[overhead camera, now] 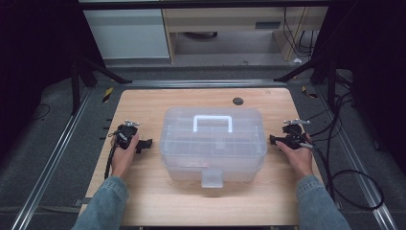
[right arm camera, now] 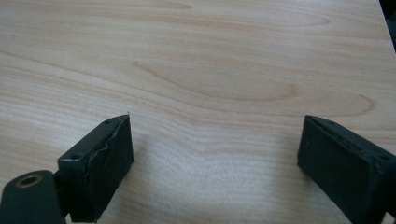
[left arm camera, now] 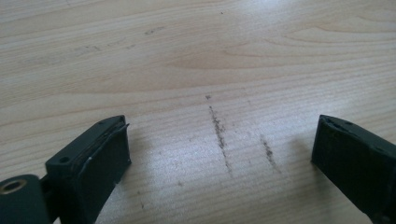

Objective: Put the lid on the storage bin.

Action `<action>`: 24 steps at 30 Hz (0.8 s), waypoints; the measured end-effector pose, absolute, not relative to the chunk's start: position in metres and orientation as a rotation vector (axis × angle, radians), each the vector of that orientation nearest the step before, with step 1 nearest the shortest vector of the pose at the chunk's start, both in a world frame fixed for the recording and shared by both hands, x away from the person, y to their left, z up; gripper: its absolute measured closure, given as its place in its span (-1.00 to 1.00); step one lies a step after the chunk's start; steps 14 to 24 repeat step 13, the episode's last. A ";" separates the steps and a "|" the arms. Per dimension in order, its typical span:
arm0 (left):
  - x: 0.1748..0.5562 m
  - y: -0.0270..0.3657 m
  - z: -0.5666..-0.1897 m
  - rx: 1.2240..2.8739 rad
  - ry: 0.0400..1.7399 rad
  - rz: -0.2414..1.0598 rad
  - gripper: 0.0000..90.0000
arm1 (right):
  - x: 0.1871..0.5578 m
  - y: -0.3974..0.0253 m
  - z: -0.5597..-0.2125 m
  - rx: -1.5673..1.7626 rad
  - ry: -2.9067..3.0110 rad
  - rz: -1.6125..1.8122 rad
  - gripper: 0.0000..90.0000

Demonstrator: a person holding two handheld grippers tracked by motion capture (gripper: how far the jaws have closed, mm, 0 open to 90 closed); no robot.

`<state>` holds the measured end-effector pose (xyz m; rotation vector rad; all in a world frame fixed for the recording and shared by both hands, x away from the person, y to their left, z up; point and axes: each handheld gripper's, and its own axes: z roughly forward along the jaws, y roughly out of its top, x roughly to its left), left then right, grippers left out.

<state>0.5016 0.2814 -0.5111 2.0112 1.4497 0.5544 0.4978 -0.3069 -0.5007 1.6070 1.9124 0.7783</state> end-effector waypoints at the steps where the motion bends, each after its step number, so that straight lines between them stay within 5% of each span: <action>1: 0.502 0.280 -0.512 1.999 1.448 0.563 -0.95 | 0.498 -0.306 -0.502 1.598 1.905 0.785 -0.84; 24: 0.501 0.279 -0.517 1.963 1.419 0.591 -1.00 | 0.499 -0.301 -0.505 1.621 1.877 0.784 -0.96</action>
